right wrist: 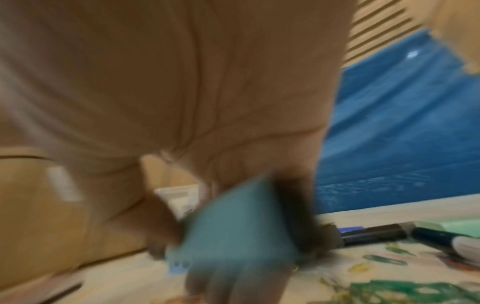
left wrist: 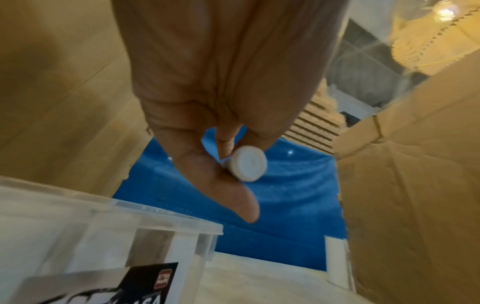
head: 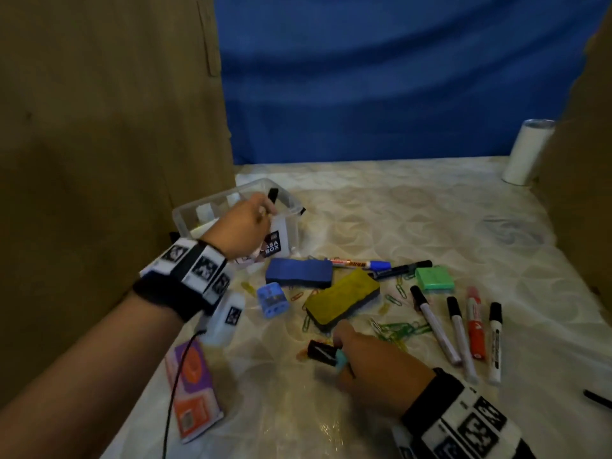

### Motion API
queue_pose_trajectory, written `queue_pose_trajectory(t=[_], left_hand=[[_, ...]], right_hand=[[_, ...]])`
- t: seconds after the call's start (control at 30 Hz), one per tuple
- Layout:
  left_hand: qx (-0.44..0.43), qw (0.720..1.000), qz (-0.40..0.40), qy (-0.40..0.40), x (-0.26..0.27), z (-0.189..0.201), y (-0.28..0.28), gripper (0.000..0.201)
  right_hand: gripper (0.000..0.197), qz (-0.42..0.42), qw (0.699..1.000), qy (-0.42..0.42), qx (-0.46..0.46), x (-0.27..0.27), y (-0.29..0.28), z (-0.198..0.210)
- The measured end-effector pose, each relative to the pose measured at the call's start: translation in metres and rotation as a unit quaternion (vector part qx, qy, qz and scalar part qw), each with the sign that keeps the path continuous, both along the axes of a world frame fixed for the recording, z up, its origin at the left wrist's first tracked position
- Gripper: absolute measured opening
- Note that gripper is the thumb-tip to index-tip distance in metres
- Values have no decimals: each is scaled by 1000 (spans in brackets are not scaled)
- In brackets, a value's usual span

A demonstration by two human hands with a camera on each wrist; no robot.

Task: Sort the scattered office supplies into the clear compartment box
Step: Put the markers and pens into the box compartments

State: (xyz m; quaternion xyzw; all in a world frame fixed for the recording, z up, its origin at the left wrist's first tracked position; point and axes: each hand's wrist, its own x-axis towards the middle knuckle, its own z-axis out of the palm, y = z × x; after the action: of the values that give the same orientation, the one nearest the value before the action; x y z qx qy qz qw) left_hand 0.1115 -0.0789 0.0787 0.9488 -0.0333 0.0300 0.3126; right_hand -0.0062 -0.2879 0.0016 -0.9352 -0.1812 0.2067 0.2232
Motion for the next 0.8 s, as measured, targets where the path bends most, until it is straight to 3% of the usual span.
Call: queue_pose_trajectory(t=[0.1, 0.2, 0.3, 0.37, 0.43, 0.5, 0.6, 0.7, 0.8], left_hand=[[-33, 997, 63, 36, 56, 1, -4, 20], [113, 989, 84, 37, 104, 2, -6, 34], [222, 971, 62, 63, 141, -6, 3, 22], [269, 959, 43, 74, 143, -7, 3, 33], [245, 963, 46, 98, 131, -1, -2, 24], [202, 973, 73, 87, 124, 3, 1, 48], [185, 978, 71, 60, 93, 3, 17, 50], [248, 963, 101, 26, 50, -17, 46, 48], [256, 955, 149, 17, 29, -44, 69, 53]], right_hand=[[27, -19, 999, -32, 21, 8, -6, 1], [30, -17, 999, -42, 16, 11, -13, 1], [31, -19, 999, -27, 15, 11, -17, 3], [32, -27, 999, -25, 21, 10, -20, 3], [35, -36, 998, -21, 37, 10, -23, 3], [40, -37, 998, -21, 52, 9, -25, 3], [46, -28, 998, -14, 58, 11, -27, 4], [47, -11, 998, 4, 55, 17, -24, 10], [40, -8, 999, -15, 50, 38, -12, 25]])
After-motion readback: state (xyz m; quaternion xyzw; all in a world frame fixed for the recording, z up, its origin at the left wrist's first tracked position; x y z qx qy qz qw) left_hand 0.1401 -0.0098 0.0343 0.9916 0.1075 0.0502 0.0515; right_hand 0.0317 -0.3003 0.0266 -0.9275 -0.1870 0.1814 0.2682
